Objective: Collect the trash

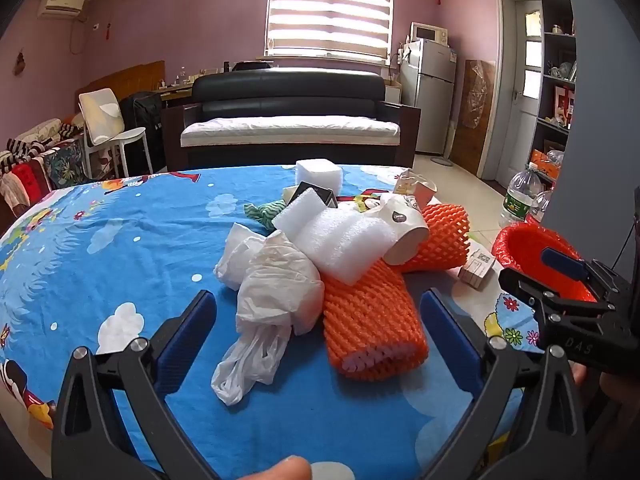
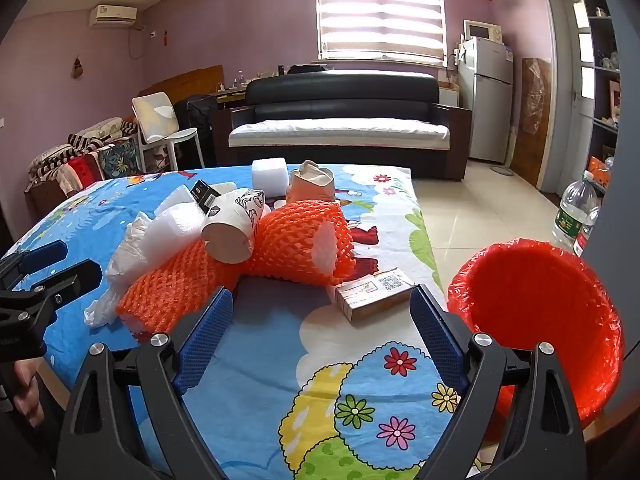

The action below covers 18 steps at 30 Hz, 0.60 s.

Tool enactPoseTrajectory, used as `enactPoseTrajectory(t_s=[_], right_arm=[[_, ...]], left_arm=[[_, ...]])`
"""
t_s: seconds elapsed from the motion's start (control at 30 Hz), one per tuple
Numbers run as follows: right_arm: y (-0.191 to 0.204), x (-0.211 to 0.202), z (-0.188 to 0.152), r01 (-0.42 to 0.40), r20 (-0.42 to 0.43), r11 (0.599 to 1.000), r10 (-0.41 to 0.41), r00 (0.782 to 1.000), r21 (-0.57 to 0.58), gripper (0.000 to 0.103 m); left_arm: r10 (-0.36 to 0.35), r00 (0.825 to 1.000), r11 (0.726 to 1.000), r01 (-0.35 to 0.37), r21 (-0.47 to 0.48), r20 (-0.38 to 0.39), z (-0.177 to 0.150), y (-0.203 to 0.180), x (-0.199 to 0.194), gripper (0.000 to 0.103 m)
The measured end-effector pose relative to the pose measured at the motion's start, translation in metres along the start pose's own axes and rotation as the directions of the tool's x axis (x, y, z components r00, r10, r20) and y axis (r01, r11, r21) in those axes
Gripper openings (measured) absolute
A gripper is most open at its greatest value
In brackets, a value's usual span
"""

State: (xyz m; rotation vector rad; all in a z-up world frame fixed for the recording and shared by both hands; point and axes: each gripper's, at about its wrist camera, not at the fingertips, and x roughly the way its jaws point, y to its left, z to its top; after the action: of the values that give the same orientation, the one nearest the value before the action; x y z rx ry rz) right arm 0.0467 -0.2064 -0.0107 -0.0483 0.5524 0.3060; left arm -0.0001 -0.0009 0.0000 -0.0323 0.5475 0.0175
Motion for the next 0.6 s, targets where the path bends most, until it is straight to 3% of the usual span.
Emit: enactPoseTrajectory(t_s=[0.6], right_arm=[[-0.0010,0.0012,-0.0014,0.008,0.004,1.000,-0.008,1.000,-0.007,0.085]], left_arm=[[-0.008,1.000,1.000,0.008,-0.017,-0.001,0.0010,0.0031,0.0025,0.098]])
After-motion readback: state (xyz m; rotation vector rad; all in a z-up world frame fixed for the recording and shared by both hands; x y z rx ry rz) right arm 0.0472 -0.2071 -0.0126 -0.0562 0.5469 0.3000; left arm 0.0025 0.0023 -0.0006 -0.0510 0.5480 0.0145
